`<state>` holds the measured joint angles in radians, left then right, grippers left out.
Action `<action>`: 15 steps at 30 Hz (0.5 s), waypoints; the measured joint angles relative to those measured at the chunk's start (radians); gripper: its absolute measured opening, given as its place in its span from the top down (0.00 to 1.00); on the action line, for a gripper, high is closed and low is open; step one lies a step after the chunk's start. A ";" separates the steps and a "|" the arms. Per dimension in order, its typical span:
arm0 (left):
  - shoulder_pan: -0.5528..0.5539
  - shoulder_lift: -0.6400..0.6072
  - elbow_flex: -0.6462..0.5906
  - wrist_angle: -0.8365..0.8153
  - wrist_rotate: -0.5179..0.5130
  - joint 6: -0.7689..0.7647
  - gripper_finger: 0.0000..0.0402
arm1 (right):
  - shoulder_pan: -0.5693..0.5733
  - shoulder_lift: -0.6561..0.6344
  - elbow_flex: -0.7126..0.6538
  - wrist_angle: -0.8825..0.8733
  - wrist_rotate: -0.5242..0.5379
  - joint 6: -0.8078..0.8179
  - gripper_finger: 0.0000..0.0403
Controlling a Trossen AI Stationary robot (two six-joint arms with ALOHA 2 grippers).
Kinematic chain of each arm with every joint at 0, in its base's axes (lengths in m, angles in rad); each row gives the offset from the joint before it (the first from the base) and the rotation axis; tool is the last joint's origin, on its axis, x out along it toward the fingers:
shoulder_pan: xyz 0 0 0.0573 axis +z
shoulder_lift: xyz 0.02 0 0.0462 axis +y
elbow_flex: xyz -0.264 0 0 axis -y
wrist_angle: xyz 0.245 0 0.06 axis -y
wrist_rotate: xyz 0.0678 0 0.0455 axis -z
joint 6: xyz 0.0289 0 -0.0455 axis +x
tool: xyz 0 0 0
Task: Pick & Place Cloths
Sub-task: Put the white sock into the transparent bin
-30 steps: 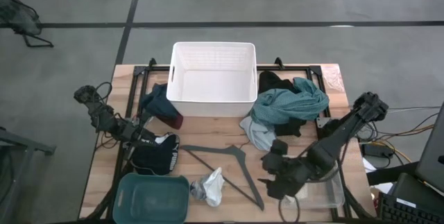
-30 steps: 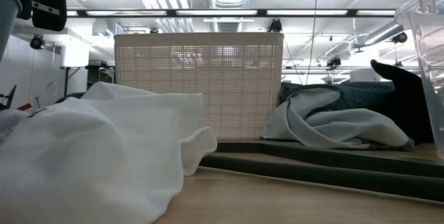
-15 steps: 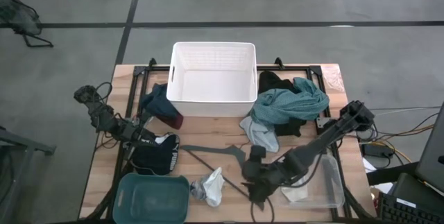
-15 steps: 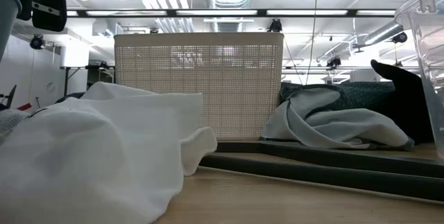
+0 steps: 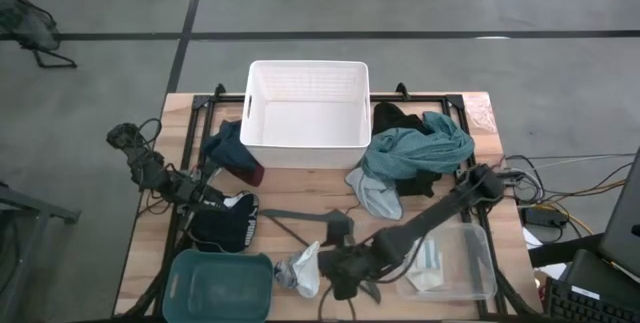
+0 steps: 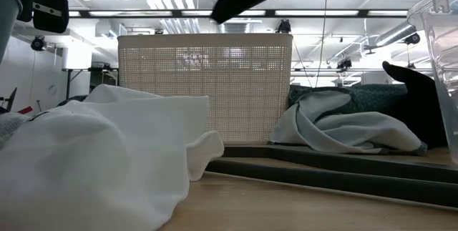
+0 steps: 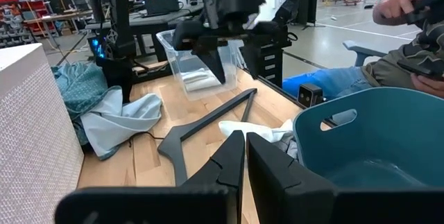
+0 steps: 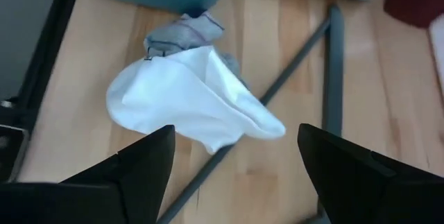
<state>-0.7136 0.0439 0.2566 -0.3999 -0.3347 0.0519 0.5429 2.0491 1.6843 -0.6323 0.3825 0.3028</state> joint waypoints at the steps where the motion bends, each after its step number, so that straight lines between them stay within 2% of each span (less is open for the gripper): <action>1: 0.000 0.000 0.000 -0.001 0.000 0.000 0.94 | -0.005 0.020 0.022 -0.010 -0.007 -0.016 0.27; 6: 0.000 0.000 0.000 -0.002 0.000 0.000 0.94 | -0.031 0.101 0.119 -0.068 -0.025 -0.077 0.31; 15: 0.000 0.000 0.000 -0.002 0.000 0.000 0.94 | -0.065 0.213 0.215 -0.119 -0.096 -0.125 0.38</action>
<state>-0.7137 0.0437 0.2565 -0.4023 -0.3346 0.0521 0.4780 2.2623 1.8988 -0.7514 0.2869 0.1782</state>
